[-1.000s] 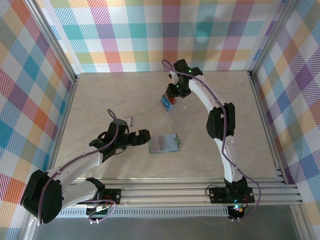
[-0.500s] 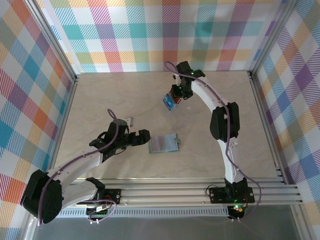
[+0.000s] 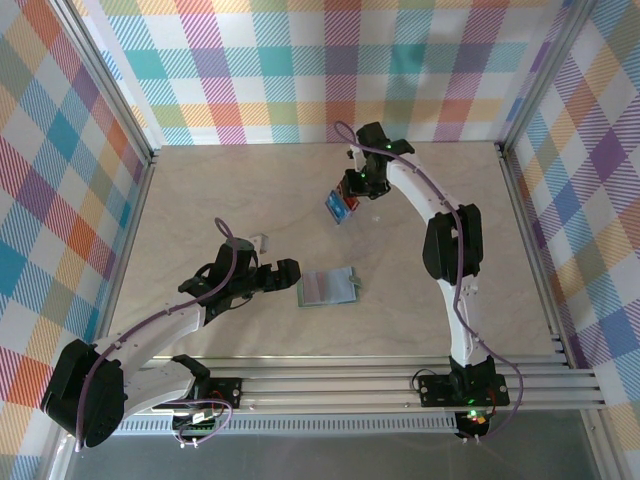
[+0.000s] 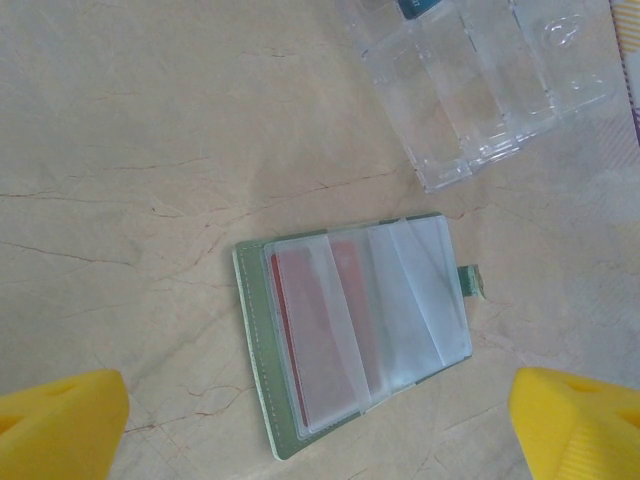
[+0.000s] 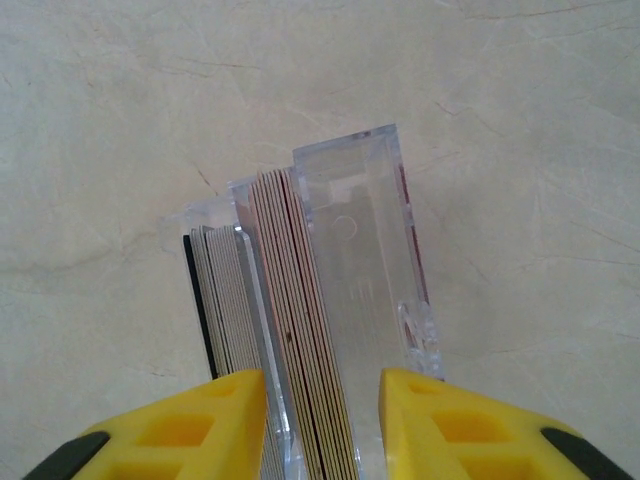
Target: Put the credit cards into the card holder
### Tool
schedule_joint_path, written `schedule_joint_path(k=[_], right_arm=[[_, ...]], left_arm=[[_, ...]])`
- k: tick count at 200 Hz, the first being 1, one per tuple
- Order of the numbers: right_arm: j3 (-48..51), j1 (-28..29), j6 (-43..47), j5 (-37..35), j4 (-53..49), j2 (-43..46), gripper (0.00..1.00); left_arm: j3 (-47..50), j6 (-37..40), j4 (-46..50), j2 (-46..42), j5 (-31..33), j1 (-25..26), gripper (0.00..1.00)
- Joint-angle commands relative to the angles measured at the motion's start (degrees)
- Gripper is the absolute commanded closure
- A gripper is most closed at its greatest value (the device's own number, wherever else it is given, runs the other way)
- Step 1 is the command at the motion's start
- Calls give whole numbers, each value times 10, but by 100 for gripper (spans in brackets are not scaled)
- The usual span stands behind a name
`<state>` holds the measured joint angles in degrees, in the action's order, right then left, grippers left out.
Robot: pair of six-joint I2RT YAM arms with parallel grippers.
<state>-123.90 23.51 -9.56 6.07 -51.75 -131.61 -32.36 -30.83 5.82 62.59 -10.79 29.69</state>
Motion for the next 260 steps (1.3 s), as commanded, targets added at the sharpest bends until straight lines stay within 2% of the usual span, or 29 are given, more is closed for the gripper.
schedule_joint_path(k=[1,82,190,239,260], right_arm=[[-18,15,13,-8,-33,-16,65],[-84,29,38,-49,-76,-52,67],[-128,25,43,26,-89,-57,67],[-134,24,45,23,-96,-62,66],[-134,24,43,11,-99,-64,70]], left_arm=[[5,-3,6,-3,7,-8,3],[5,-3,6,-5,6,-9,3],[6,-4,7,-9,4,-9,4],[5,-4,8,-10,5,-9,4],[5,-3,8,-9,5,-9,4]])
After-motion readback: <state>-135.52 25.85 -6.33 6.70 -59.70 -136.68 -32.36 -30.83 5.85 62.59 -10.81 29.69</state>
